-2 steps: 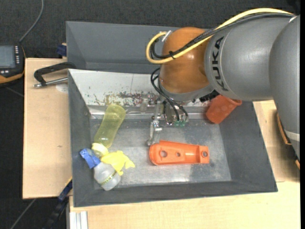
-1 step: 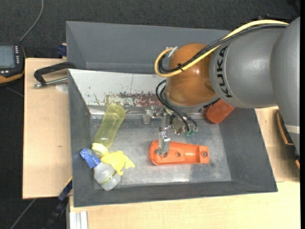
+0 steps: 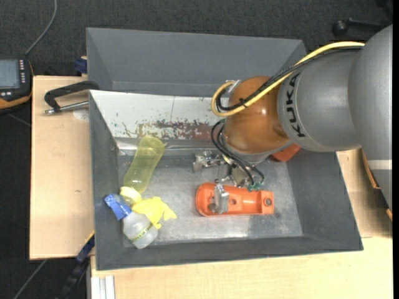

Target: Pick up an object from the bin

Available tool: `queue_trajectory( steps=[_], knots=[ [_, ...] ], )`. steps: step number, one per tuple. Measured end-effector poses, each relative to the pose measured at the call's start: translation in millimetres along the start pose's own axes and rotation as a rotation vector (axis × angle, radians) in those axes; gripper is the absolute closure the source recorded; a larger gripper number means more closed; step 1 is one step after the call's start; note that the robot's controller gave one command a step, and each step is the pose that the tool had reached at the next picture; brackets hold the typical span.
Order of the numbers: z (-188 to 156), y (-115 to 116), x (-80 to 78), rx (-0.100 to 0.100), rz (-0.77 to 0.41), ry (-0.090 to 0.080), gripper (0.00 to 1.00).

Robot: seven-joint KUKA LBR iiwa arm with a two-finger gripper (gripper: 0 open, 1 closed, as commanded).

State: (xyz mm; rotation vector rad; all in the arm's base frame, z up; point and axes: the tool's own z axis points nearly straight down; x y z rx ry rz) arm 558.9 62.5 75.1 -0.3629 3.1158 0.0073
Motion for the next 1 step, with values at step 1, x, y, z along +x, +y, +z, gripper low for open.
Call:
queue_trajectory(
  steps=[1],
  knots=[
    [-0.7, -34.5, 36.3, 0.001, 0.031, 0.001, 1.0]
  ],
)
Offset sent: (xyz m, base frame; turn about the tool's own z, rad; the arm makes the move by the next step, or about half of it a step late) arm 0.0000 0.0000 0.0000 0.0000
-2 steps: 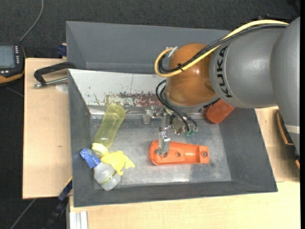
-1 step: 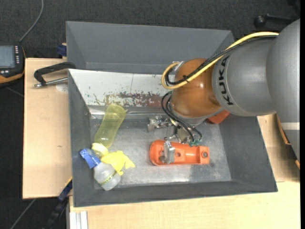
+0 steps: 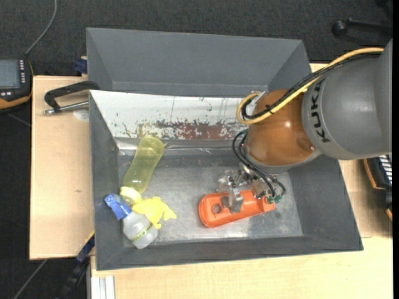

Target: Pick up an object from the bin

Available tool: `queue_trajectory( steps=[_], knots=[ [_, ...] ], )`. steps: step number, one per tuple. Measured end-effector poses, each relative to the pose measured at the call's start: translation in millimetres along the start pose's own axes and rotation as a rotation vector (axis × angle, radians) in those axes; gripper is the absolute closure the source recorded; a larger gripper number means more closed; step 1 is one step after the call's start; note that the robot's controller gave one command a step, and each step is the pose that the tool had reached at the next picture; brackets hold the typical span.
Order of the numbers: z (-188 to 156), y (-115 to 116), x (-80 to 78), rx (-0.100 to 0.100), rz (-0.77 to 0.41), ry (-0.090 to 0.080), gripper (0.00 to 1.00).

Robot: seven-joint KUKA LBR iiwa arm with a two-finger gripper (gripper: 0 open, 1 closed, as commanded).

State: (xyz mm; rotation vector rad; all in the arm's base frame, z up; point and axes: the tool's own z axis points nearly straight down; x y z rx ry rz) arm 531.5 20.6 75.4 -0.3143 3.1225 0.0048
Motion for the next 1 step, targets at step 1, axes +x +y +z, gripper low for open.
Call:
queue_trajectory(
  steps=[1],
  knots=[
    [0.0, 0.0, 0.0, 0.0, 0.0, 0.0, 1.0]
  ],
)
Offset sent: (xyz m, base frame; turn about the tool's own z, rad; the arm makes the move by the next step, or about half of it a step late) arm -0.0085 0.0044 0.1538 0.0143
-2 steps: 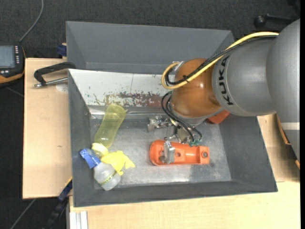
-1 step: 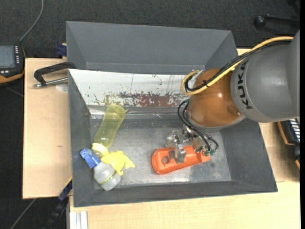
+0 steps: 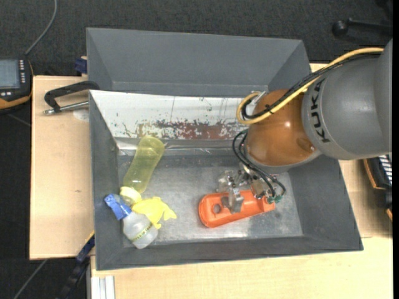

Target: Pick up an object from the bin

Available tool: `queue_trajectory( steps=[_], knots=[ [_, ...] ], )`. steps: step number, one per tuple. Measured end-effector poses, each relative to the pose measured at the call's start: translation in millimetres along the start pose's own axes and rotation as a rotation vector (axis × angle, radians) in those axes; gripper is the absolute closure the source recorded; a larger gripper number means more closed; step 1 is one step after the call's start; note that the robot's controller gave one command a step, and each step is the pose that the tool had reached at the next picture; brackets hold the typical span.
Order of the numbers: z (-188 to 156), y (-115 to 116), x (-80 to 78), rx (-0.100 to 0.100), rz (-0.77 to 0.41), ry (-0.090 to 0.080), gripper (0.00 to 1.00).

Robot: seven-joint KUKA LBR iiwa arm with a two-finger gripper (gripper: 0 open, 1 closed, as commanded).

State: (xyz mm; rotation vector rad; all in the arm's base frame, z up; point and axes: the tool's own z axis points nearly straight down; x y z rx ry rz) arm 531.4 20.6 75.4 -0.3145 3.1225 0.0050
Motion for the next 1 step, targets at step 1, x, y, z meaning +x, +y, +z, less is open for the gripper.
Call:
queue_trajectory(
  steps=[1],
  knots=[
    [-46.5, 2.6, 3.7, -0.001, 0.004, 0.002, 1.0]
  ],
)
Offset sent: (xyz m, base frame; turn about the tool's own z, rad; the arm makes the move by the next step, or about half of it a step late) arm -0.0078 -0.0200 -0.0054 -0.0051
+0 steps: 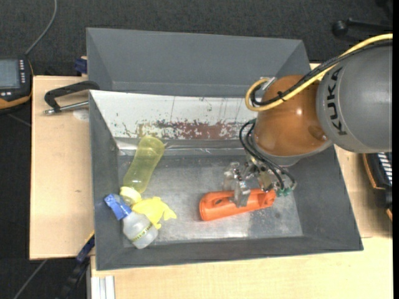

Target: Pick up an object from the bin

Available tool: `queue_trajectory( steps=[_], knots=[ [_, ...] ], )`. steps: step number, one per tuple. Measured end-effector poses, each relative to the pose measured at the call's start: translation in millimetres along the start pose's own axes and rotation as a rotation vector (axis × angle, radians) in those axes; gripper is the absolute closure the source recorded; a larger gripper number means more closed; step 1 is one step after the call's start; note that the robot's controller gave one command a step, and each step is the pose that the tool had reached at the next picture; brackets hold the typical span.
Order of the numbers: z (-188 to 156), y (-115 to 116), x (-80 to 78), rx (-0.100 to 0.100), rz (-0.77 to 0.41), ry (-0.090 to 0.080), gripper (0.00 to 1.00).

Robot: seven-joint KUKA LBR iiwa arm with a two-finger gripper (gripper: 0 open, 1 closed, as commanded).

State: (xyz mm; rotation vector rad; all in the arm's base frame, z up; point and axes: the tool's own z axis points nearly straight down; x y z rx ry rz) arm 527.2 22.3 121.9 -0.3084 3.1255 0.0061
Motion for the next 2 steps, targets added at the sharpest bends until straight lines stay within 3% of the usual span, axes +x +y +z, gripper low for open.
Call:
queue_trajectory(
  steps=[1, 2],
  knots=[
    [-15.7, -8.2, -1.9, 0.003, -0.003, -0.018, 1.0],
    [-113.9, -1.1, -20.4, 0.0, -0.02, -0.007, 1.0]
  ],
)
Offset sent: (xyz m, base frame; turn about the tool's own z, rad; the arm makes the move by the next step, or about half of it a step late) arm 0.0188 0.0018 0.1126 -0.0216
